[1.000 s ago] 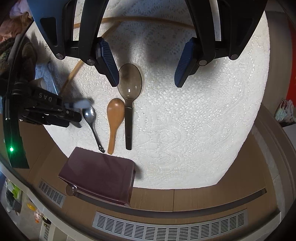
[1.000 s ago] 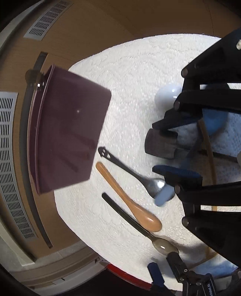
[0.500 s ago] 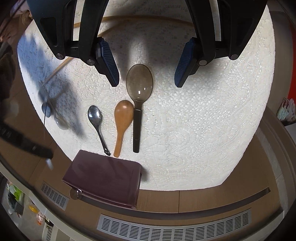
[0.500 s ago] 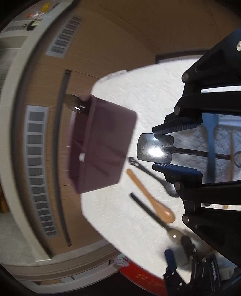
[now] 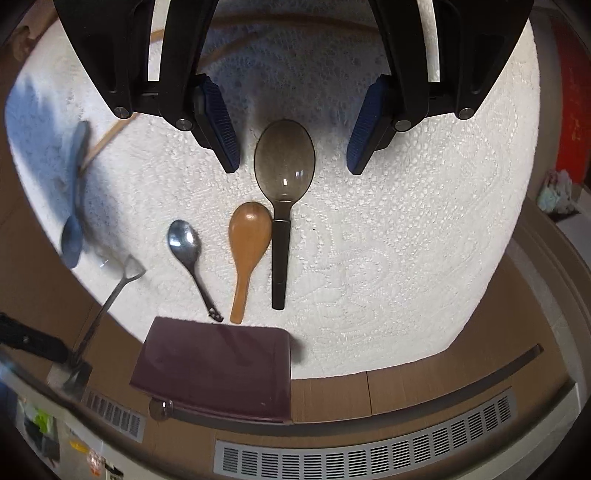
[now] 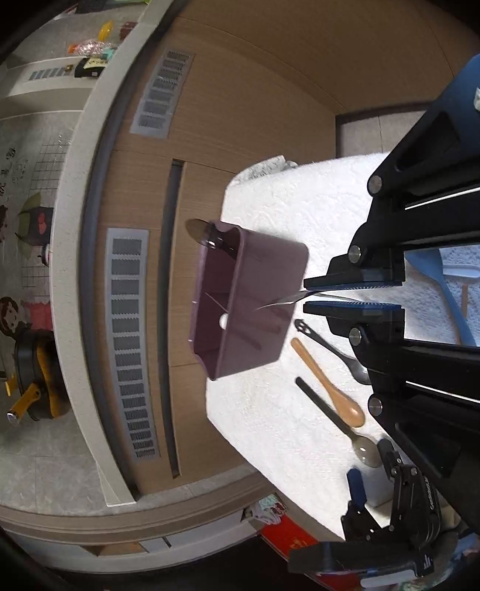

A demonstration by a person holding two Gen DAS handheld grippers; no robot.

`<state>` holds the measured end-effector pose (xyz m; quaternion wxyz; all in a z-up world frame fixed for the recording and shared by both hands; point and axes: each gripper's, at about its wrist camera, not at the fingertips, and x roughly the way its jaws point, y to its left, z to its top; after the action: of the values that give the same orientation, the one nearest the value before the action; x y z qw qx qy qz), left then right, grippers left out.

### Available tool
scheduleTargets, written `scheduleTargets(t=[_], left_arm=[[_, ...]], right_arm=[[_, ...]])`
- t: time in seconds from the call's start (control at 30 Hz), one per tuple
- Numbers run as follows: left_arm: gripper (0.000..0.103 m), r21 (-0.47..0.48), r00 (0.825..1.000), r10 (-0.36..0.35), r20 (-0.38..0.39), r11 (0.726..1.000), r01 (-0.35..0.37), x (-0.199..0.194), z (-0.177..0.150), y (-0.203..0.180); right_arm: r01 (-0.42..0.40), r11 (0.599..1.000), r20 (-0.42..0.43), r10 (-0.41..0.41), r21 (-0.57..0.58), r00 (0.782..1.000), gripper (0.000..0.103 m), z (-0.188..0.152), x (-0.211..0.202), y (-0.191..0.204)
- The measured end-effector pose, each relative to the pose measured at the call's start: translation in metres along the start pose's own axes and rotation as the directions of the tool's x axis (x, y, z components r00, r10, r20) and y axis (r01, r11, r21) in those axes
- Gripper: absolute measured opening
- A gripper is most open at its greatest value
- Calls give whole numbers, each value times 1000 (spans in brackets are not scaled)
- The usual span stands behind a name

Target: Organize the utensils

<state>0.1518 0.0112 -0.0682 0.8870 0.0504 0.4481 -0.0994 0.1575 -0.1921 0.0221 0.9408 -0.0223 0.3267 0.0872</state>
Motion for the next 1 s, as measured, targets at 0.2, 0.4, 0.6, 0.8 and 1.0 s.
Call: scheduleTargets(t=[0.2, 0.4, 0.6, 0.8, 1.0], left_arm=[[34, -24, 999, 19, 36, 1000, -18, 0, 7, 7], [34, -31, 982, 20, 187, 999, -15, -40, 18, 17], [22, -19, 965, 16, 262, 1000, -11, -67, 31, 17], [13, -11, 959, 11, 285, 1000, -8, -78, 34, 14], [13, -38, 960, 22, 278, 999, -12, -84, 28, 25]], right_arm=[[-31, 999, -15, 31, -15, 999, 5, -10, 7, -3], [-17, 1000, -18, 17, -11, 1000, 5, -10, 18, -7], [-25, 999, -66, 24, -25, 998, 4, -11, 21, -1], [-75, 994, -94, 68, -82, 993, 4, -19, 7, 11], [-73, 985, -146, 50, -159, 988, 28, -38, -1, 9]])
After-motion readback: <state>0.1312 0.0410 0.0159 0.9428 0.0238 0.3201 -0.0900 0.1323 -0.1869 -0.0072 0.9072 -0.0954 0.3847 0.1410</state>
